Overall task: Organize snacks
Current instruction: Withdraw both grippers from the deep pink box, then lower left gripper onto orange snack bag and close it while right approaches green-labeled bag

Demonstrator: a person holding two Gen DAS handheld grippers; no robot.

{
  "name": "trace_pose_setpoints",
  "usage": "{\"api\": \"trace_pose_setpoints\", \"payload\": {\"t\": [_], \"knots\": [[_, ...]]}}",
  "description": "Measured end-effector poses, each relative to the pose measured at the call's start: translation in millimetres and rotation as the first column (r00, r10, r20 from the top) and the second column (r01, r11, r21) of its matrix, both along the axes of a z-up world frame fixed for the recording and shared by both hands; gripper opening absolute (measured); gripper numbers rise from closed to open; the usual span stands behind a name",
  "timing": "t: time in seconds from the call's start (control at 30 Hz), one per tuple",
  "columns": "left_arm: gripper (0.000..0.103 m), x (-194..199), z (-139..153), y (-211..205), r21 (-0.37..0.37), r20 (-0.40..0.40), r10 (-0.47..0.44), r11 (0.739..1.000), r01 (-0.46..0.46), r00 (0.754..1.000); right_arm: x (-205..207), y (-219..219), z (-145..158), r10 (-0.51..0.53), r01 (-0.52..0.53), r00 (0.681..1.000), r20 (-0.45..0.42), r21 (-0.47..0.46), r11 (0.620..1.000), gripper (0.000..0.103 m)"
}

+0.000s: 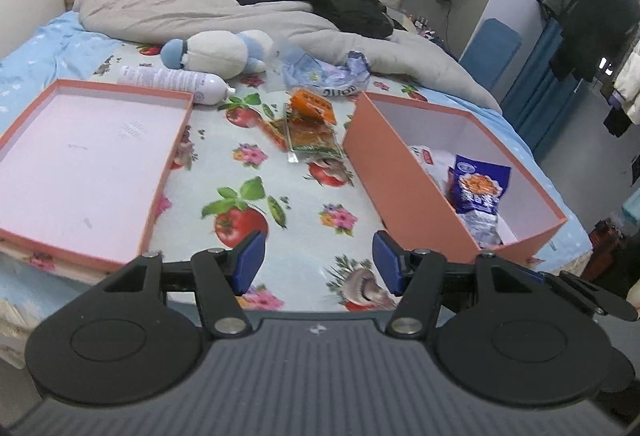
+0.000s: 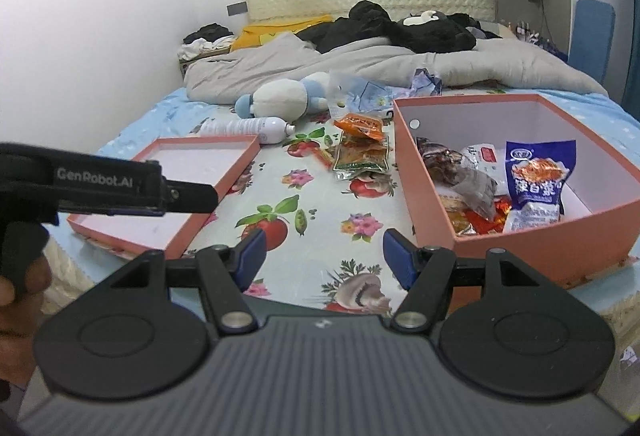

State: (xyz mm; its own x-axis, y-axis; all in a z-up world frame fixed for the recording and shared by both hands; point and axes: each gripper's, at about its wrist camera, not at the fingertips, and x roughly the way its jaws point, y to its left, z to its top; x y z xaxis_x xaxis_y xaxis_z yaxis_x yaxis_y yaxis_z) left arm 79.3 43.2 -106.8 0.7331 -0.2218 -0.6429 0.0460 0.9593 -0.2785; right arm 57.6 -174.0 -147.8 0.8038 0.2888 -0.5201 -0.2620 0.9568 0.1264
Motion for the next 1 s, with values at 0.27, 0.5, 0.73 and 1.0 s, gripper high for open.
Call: {"api": "trace_pose_setpoints", "payload": {"t": [0.27,0.5,0.73,1.0], "knots": [[0.065,53,-8,23,0.004,0.029,-0.018,1.000,0.018,0.999,28,36,-16,0.002,0.006,0.996,0.087,-0.085,0.996,0.066],[0.070,104,-21,43,-0.023,-0.009,-0.010,1.000,0.010,1.000,59,75,-35,0.024,0.013,0.985,0.170,-0.212,0.977,0.066],[0.072,166,-38,54,-0.102,-0.038,-0.024,0.995,0.020,0.999,110,101,-61,0.017,0.047,0.981,0.194,-0.321,0.946,0.065],[0.072,251,-58,51,-0.208,-0.038,-0.052,0.977,0.043,0.998,171,105,-87,-0.036,0.089,0.985,0.168,-0.319,0.944,0.065]]}}
